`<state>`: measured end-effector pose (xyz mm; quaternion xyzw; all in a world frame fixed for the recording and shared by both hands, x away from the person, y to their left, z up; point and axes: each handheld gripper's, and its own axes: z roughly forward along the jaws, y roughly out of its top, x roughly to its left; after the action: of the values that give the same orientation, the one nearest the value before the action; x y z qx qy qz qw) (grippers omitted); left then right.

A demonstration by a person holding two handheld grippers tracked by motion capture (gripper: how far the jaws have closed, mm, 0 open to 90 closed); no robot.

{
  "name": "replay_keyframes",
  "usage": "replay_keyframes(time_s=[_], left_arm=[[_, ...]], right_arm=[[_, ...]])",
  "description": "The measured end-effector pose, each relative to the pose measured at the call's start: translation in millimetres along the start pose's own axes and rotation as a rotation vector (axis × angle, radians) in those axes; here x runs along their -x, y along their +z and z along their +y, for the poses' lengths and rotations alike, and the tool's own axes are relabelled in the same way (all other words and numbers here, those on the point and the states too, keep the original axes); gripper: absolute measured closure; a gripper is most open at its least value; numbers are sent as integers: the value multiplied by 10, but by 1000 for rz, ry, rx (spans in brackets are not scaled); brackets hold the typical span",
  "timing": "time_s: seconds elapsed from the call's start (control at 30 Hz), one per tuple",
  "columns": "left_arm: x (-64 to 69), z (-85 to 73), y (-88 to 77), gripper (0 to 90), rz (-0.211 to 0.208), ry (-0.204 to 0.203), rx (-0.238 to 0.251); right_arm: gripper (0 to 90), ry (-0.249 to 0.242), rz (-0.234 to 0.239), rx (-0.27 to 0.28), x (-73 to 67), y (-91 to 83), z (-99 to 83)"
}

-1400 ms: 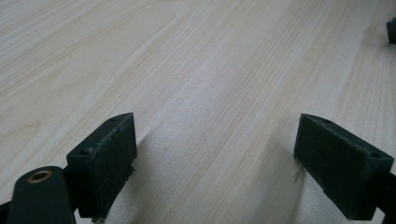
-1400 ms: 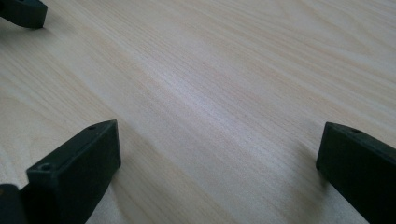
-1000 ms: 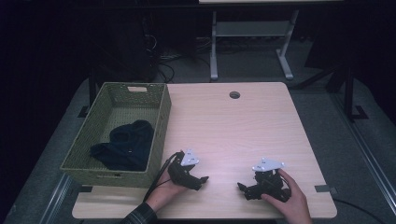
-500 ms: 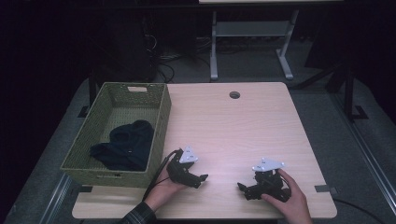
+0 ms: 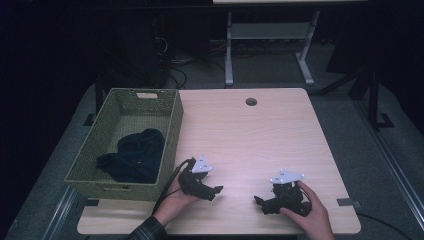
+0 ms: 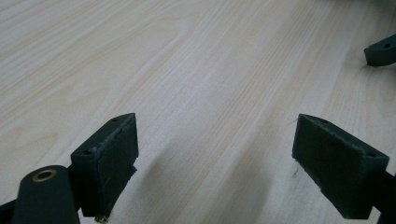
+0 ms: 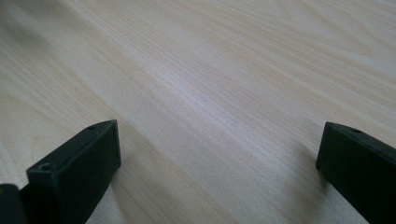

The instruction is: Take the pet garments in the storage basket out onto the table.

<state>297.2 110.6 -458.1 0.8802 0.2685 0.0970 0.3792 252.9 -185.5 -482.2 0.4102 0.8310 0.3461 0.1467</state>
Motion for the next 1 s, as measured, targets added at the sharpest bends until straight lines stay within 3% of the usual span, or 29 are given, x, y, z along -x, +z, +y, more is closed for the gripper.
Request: replay_keyframes(time_s=[1.0], left_arm=[[-16,213,-163,141,-14,11,32]], right_arm=[[0,-3,3,2,-1,1,0]])
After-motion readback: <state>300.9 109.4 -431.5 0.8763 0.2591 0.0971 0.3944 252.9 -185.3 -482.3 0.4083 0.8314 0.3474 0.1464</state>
